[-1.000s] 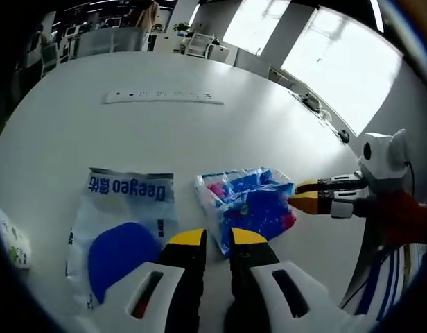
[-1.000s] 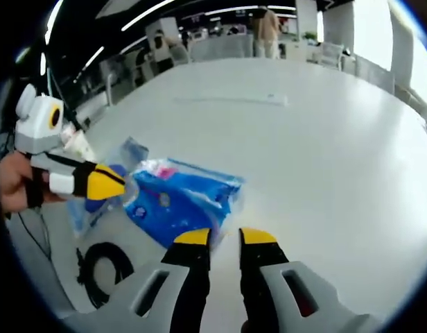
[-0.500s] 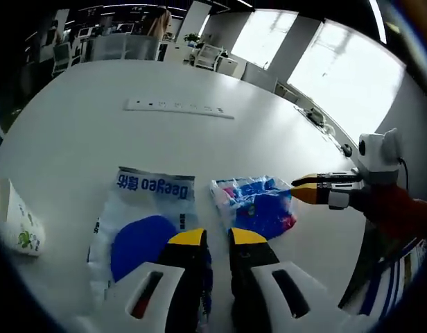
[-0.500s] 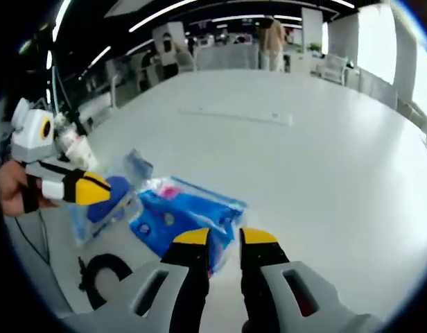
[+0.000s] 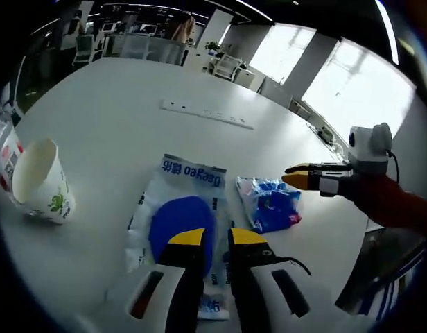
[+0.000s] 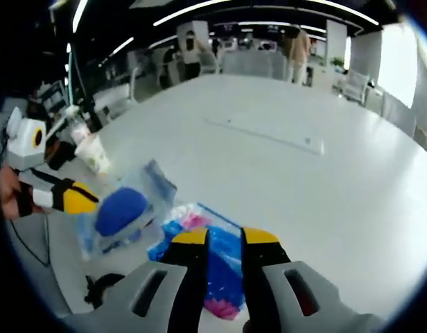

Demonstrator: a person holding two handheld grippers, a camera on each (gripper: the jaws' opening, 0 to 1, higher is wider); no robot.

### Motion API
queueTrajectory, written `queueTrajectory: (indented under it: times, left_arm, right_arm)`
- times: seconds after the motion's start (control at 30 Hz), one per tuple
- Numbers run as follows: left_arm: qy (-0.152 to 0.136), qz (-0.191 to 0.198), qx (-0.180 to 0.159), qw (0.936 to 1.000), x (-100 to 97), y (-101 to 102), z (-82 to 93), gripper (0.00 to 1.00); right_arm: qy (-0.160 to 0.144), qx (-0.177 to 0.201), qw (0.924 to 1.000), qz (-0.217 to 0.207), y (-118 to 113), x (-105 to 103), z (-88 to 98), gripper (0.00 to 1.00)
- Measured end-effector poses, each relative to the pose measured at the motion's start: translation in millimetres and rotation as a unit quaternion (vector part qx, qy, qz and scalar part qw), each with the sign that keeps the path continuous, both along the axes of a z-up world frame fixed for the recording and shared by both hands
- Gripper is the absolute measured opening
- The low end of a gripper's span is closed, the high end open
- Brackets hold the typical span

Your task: Arrange the tabletop items into an orderly group along one side of the table until the central work area is clear of visible clutter.

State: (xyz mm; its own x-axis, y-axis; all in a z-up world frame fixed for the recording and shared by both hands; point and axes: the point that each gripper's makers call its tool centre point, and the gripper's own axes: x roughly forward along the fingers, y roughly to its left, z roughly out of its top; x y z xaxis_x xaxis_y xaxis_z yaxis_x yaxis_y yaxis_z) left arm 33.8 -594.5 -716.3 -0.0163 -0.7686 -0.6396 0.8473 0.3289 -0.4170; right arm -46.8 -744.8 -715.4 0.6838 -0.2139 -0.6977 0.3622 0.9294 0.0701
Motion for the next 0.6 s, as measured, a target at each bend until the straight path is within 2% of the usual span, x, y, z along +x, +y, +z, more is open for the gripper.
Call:
queueTrajectory:
  times: [0.5,0.6]
  left_arm:
    - [0.01,0.06,0.004,0.9981,18.9,45.3,1.7,0.09]
    - [0.025,0.083,0.005,0.9962,21.0,55.6,0.5,0.09]
  right_arm:
    - [0.009,-0.002,0.9964,0.085,32.2,49.9,2.7,0.18]
    - [0.009,-0.003,0.9952,0.098,35.3,57.6,2.9,0.18]
